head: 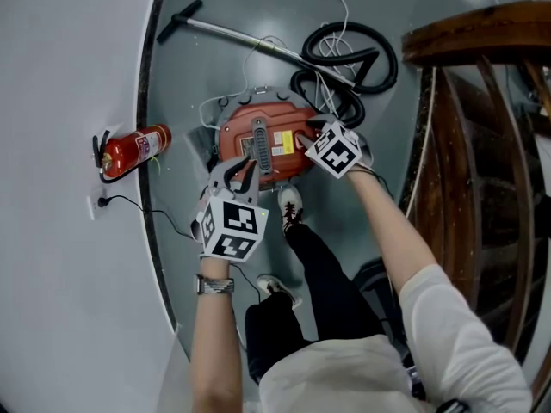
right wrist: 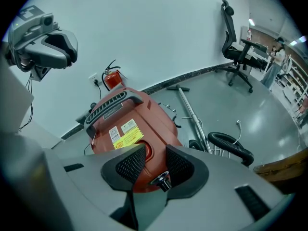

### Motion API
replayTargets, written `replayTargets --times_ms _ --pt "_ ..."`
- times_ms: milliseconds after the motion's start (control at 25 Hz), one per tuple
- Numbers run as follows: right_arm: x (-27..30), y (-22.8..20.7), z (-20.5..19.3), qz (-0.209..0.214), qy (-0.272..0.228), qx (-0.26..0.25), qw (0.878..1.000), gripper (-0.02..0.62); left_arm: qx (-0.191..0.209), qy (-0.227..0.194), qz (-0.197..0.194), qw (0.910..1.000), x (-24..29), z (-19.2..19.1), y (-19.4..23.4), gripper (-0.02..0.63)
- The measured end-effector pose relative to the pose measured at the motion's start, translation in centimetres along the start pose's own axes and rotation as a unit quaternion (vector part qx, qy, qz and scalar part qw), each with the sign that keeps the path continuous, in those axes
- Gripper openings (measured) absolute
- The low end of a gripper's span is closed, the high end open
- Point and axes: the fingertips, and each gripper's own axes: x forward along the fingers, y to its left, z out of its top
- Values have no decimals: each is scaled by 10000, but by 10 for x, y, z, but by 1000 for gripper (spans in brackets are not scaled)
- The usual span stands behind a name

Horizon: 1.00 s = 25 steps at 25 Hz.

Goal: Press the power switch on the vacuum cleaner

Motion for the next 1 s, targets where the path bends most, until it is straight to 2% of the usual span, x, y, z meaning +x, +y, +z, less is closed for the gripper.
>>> replayTargets --times_ms 120,360,520,760,1000 --pt "1 -1 -1 -26 -43 63 10000 133 17 17 -11 10000 0 0 -1 38" --pt "-3 -7 -4 53 -195 537 9984 155 24 64 -15 10000 -8 1 -2 38" --pt "-12 -8 1 100 -346 383 9986 155 -5 42 21 10000 -14 5 0 38" --pt "-29 3 6 100 -309 87 9994 153 68 21 50 10000 -24 9 -5 38" --pt "-50 8 19 114 -468 65 9988 139 140 -84 130 9998 -36 19 -6 38"
